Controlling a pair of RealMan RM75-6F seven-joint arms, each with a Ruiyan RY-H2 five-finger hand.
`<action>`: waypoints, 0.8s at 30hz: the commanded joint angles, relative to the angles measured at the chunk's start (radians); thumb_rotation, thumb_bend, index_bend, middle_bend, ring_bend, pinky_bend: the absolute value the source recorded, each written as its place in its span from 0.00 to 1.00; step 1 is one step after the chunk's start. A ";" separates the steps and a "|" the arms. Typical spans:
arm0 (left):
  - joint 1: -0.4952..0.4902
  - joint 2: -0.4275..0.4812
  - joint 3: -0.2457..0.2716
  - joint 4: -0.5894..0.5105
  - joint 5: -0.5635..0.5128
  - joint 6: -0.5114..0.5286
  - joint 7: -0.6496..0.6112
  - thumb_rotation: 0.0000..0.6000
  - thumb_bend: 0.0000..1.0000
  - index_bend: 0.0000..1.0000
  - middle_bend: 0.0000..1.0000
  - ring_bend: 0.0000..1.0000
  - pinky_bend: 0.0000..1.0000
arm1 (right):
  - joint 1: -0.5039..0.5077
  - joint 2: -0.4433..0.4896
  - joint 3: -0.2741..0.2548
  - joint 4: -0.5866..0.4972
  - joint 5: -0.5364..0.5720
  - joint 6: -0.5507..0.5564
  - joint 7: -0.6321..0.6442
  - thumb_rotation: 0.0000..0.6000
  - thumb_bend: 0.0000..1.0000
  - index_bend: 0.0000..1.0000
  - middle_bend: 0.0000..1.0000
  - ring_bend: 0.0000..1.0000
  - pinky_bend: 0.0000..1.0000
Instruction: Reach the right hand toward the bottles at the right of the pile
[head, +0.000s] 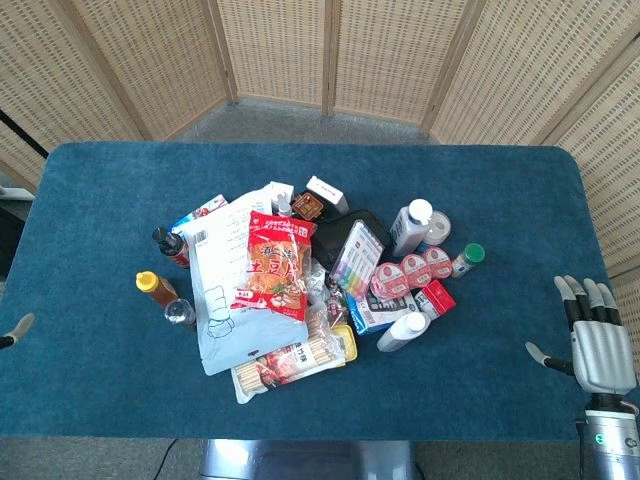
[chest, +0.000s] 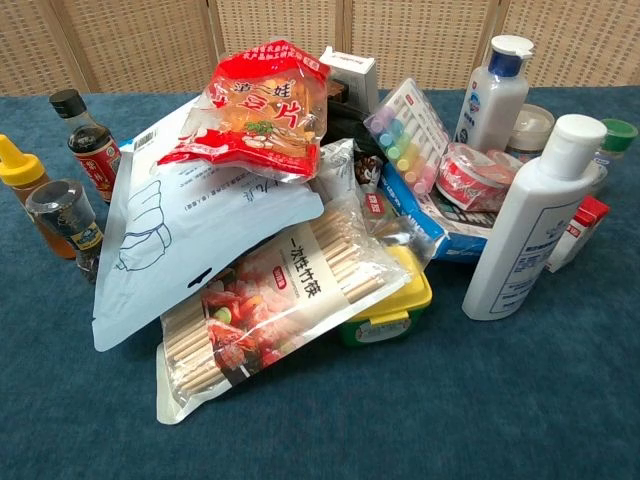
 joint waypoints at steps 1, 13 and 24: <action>-0.003 -0.002 0.003 0.001 0.000 -0.008 0.000 0.93 0.28 0.00 0.00 0.00 0.00 | 0.002 0.000 -0.002 0.001 -0.004 -0.003 0.002 0.83 0.00 0.00 0.00 0.00 0.00; 0.003 0.007 0.000 -0.011 0.029 0.021 -0.025 0.93 0.28 0.00 0.00 0.00 0.00 | 0.038 -0.009 0.003 0.035 0.009 -0.089 0.144 0.83 0.00 0.00 0.00 0.00 0.00; -0.008 0.006 0.004 -0.002 0.043 0.004 -0.052 0.93 0.28 0.00 0.00 0.00 0.00 | 0.213 -0.058 0.060 0.212 0.026 -0.351 0.472 0.82 0.00 0.00 0.00 0.00 0.00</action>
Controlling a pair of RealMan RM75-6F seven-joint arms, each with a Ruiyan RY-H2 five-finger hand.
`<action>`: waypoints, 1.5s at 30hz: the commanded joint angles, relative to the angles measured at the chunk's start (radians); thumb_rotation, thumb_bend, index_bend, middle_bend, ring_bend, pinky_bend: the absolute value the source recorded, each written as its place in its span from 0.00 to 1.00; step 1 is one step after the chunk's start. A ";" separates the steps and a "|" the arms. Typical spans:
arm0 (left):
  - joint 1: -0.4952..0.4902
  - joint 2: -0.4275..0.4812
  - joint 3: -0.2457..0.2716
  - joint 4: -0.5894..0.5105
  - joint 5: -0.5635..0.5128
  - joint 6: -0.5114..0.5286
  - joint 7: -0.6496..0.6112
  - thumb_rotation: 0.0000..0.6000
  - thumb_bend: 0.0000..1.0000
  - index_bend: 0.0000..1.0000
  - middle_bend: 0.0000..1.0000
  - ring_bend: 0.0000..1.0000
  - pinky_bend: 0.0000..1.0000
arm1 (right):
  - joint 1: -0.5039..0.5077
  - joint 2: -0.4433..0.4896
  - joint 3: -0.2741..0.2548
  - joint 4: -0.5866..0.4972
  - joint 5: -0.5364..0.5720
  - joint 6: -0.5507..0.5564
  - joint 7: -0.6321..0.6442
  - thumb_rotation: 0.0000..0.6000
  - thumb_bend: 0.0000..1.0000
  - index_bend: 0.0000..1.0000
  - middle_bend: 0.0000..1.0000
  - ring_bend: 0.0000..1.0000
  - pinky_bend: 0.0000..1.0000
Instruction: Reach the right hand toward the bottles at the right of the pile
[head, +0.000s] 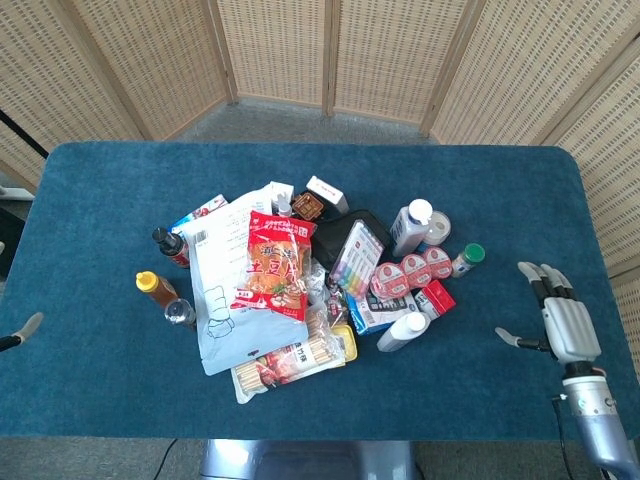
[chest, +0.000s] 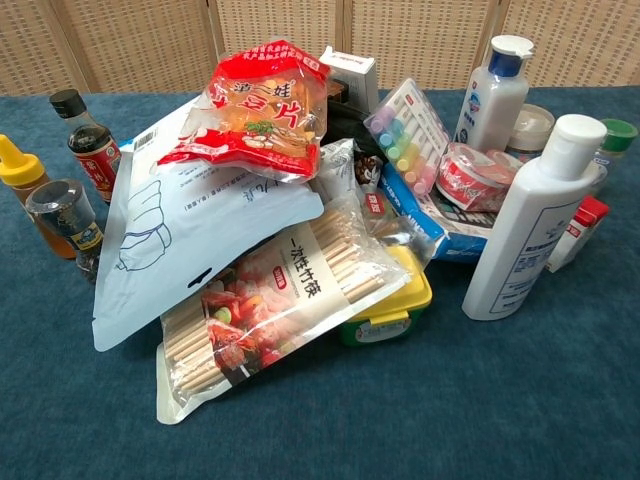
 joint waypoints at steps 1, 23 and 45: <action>-0.001 -0.002 0.000 0.002 0.001 0.001 0.002 0.93 0.28 0.00 0.00 0.00 0.00 | 0.083 -0.026 0.032 0.086 0.020 -0.114 0.108 0.83 0.00 0.00 0.00 0.00 0.00; -0.019 -0.030 -0.006 0.025 -0.038 -0.027 0.044 0.93 0.28 0.00 0.00 0.00 0.00 | 0.241 -0.215 0.068 0.412 0.083 -0.353 0.471 0.83 0.00 0.00 0.00 0.00 0.00; -0.023 -0.034 -0.011 0.043 -0.060 -0.037 0.039 0.93 0.28 0.00 0.00 0.00 0.00 | 0.310 -0.318 0.057 0.502 0.078 -0.421 0.566 0.83 0.00 0.00 0.00 0.00 0.00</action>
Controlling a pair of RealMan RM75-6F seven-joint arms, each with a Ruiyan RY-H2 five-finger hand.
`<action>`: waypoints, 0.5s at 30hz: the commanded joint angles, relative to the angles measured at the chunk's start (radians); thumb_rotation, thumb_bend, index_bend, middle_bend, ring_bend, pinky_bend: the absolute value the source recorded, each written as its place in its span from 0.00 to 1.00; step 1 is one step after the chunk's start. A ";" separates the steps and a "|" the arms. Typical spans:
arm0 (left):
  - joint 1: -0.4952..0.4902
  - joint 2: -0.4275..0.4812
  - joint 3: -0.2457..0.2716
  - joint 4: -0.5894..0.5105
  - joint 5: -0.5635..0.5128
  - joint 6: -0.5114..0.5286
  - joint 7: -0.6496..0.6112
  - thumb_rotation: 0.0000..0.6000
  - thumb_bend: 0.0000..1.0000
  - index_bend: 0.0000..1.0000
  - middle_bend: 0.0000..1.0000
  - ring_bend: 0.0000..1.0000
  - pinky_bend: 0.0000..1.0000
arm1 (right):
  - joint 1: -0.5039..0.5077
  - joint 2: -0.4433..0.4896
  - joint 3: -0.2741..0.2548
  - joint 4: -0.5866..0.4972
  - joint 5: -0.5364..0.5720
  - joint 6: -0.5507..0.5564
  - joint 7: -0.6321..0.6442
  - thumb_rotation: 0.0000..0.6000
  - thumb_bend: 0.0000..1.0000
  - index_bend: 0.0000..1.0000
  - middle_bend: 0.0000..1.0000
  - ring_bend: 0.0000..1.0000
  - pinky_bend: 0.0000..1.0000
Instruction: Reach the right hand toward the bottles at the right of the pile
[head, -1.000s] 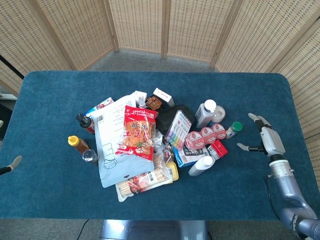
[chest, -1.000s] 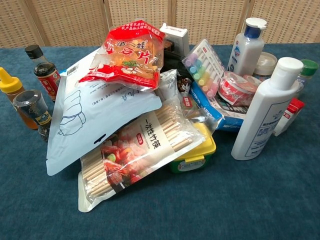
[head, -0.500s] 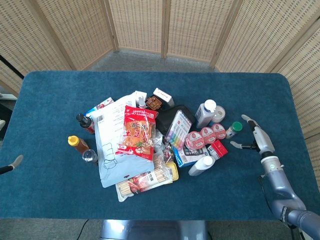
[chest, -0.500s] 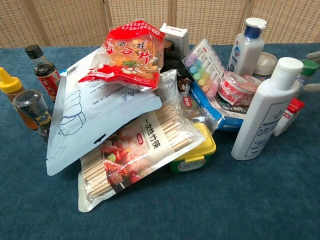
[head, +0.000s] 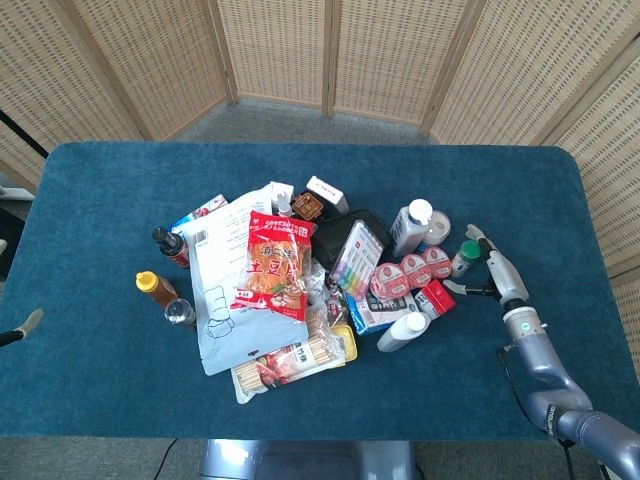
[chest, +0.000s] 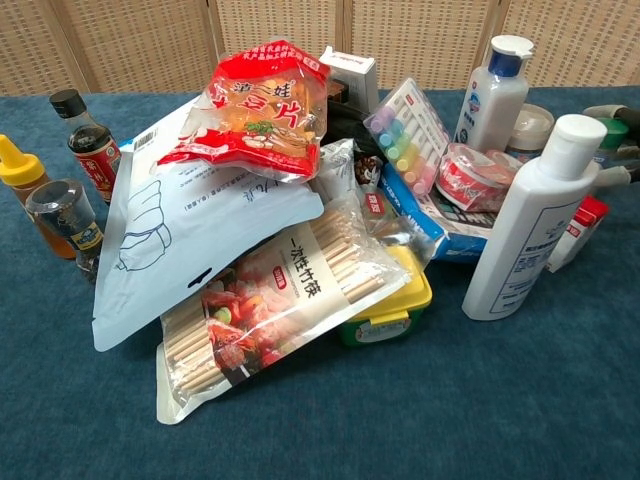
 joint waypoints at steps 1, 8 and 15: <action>0.000 0.000 0.000 0.001 -0.001 -0.001 -0.002 0.93 0.28 0.00 0.00 0.00 0.00 | 0.006 -0.019 0.004 0.020 0.007 -0.003 0.006 0.83 0.00 0.00 0.00 0.00 0.00; 0.000 0.000 -0.003 0.007 -0.006 -0.001 -0.005 0.92 0.28 0.00 0.00 0.00 0.00 | -0.009 -0.107 0.066 0.103 0.074 0.069 0.042 1.00 0.00 0.17 0.32 0.35 0.43; -0.003 -0.003 -0.002 0.007 -0.007 -0.005 0.001 0.93 0.28 0.00 0.00 0.00 0.00 | -0.018 -0.120 0.055 0.133 0.059 0.073 0.073 1.00 0.00 0.61 0.85 0.88 0.98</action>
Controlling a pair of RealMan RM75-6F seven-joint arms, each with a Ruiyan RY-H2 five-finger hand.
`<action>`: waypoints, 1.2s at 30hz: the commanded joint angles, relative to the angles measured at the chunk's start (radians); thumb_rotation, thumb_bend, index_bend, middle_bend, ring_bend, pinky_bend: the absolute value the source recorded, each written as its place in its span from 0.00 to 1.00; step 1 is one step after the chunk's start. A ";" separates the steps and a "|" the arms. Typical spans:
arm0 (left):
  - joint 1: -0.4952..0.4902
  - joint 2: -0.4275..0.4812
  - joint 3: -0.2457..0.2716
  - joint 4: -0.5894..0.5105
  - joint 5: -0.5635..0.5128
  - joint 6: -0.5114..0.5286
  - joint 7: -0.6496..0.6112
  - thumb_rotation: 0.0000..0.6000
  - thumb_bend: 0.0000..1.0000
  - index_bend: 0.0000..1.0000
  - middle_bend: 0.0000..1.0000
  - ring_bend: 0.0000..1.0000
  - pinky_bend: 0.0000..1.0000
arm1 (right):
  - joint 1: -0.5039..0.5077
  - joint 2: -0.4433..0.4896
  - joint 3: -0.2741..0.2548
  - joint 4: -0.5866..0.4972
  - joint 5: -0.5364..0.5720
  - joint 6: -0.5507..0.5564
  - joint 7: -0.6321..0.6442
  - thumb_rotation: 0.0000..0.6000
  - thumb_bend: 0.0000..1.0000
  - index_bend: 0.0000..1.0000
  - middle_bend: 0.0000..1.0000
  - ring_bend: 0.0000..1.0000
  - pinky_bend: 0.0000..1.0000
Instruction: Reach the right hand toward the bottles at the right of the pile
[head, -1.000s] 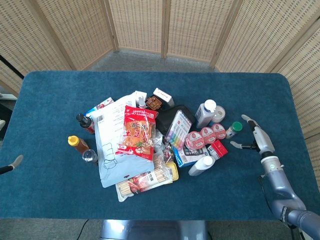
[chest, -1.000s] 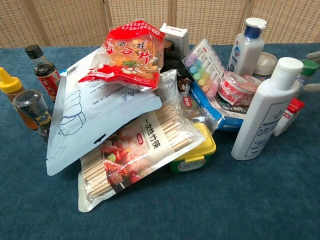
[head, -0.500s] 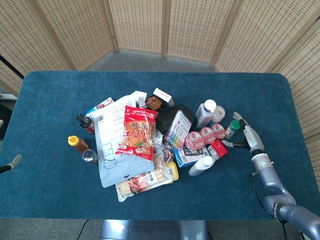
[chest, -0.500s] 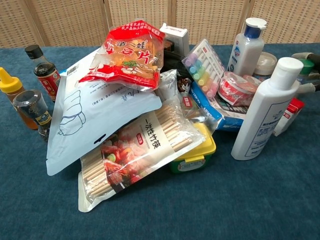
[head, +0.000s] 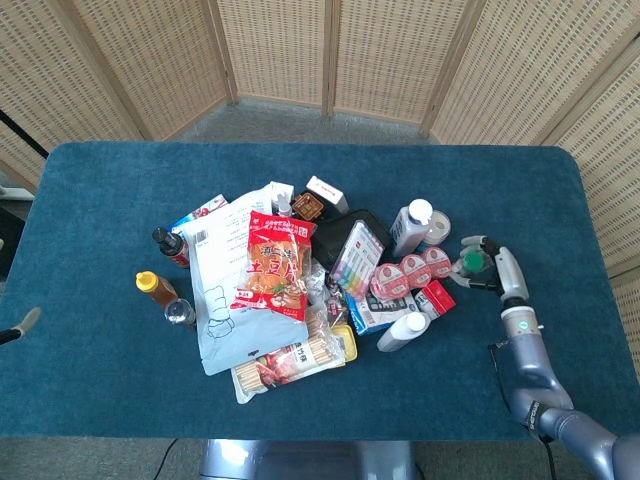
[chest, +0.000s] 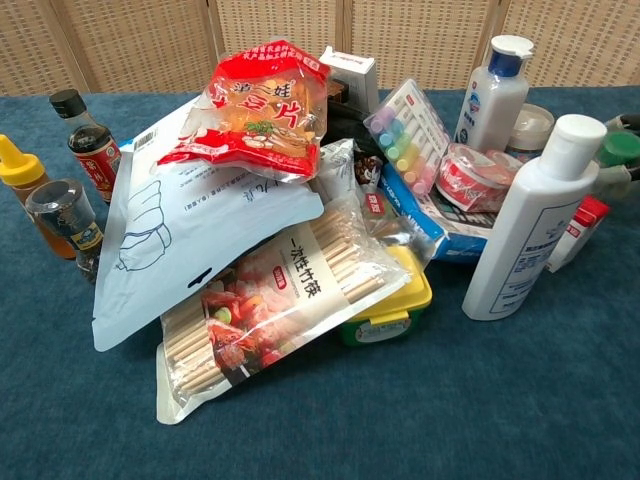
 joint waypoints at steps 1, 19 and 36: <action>0.000 -0.001 0.001 -0.001 0.002 0.000 0.002 0.93 0.28 0.00 0.00 0.00 0.00 | -0.006 0.001 -0.001 0.000 -0.006 0.011 0.007 1.00 0.00 0.61 0.86 0.90 0.99; -0.002 0.004 0.005 0.001 0.011 -0.009 -0.028 0.93 0.28 0.00 0.00 0.00 0.00 | -0.096 0.311 0.112 -0.505 0.040 0.266 -0.308 1.00 0.00 0.63 0.87 0.90 1.00; -0.007 0.001 0.016 -0.004 0.027 -0.020 -0.033 0.93 0.28 0.00 0.00 0.00 0.00 | -0.143 0.658 0.275 -1.049 0.148 0.377 -0.548 1.00 0.00 0.63 0.87 0.90 1.00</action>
